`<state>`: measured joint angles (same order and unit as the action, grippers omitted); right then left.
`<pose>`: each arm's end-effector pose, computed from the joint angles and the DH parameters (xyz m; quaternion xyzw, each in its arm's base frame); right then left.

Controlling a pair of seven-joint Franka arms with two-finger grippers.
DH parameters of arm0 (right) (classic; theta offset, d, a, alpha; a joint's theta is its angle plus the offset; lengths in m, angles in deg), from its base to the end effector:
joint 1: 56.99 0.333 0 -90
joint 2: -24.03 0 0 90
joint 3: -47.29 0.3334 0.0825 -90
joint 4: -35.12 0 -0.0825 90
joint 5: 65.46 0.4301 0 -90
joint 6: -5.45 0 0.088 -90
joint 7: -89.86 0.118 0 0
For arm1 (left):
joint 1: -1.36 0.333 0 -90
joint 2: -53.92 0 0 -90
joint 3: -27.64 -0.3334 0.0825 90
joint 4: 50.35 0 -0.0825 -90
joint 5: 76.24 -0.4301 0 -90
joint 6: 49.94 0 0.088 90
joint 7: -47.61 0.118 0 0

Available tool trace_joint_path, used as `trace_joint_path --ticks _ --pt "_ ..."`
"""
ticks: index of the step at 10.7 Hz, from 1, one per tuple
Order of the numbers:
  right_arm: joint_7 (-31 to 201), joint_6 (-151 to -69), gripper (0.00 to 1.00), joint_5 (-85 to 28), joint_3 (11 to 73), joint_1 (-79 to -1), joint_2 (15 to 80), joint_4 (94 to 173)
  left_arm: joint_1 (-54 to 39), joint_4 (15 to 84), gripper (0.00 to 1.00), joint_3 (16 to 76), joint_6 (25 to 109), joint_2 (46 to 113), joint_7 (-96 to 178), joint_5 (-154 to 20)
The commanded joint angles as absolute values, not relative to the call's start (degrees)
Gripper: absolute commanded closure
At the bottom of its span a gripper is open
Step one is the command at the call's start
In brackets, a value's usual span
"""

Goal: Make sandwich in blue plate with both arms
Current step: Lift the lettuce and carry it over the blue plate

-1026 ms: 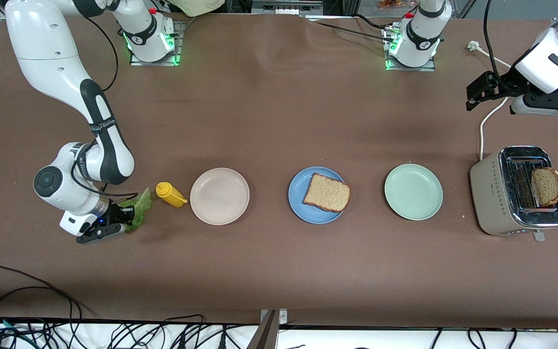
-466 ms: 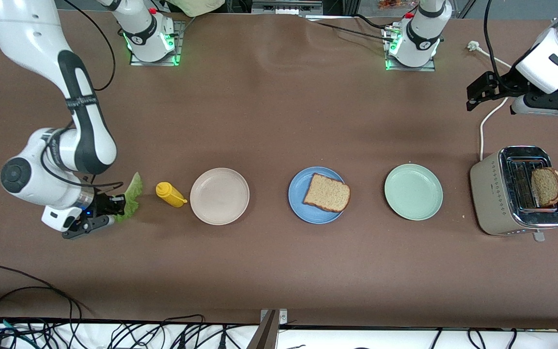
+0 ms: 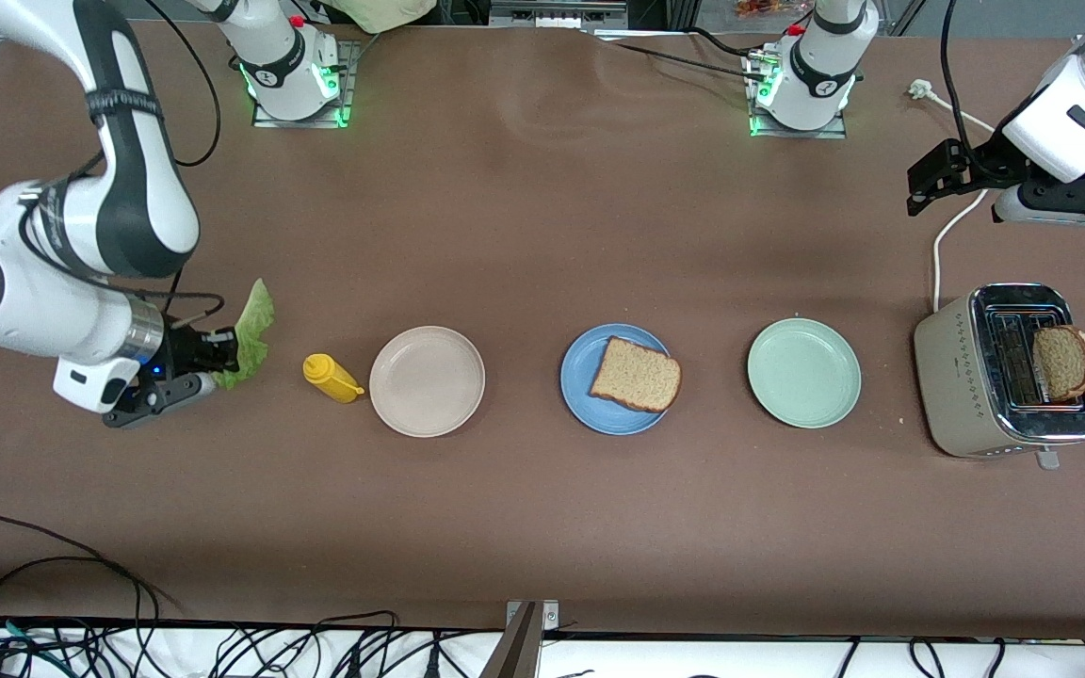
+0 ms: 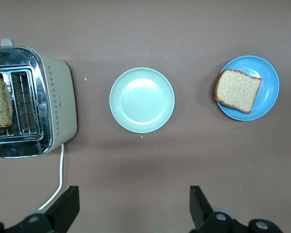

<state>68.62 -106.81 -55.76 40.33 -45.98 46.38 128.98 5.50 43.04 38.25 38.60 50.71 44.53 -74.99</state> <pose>0.7020 0.0708 0.3724 -0.9801 -0.1883 0.0240 0.0583 0.5746 -0.0707 0.6306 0.9994 -0.0295 -0.0152 0.0045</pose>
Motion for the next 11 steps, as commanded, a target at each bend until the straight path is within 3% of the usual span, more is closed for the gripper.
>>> trace_joint_path --ticks 1,6,11 --pt "78.84 -98.29 1.00 -58.61 40.09 -41.36 40.48 128.74 5.93 42.37 0.00 38.37 37.69 50.76 44.79 -73.87" --pt "98.01 -94.32 1.00 -58.08 39.74 -31.60 41.51 124.09 5.93 42.37 0.00 38.37 37.69 50.76 44.79 -73.87" --pt "117.76 -90.80 1.00 -54.49 36.48 -20.79 52.58 109.41 5.93 42.37 0.00 38.37 37.69 50.76 44.79 -73.87"
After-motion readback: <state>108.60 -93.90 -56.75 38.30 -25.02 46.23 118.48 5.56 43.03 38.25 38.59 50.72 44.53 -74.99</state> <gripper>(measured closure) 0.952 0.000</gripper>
